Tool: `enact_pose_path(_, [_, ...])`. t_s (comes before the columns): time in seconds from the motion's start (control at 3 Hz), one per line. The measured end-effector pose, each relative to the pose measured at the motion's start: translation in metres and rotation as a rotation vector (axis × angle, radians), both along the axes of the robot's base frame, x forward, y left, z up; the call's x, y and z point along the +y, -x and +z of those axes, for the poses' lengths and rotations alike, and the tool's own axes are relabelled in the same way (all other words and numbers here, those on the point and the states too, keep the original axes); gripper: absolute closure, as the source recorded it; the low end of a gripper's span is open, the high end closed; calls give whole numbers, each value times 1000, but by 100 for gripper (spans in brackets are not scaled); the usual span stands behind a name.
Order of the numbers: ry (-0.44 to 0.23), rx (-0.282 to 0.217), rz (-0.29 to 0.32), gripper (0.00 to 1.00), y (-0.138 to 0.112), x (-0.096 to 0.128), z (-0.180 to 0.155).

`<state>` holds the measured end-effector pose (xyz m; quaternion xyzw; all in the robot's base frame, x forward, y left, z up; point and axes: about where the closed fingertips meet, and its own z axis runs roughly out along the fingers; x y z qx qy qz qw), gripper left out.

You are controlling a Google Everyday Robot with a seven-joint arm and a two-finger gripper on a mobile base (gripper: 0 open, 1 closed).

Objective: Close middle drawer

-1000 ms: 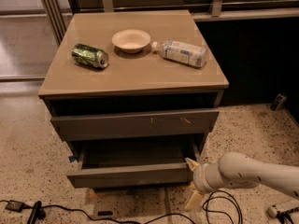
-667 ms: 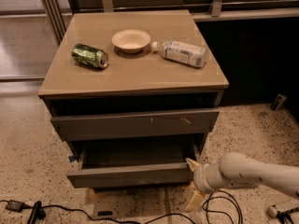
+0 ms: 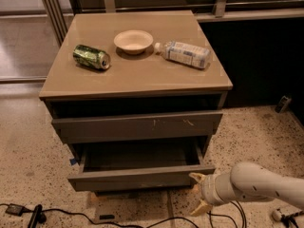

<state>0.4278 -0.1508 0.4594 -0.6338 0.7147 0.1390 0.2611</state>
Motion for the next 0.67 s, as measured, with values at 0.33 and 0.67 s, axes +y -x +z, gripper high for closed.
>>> enact_pose_path(0.33, [0,0,0,46,0,0,0])
enact_pose_path(0.67, [21,25,2,70,-7,4,-17])
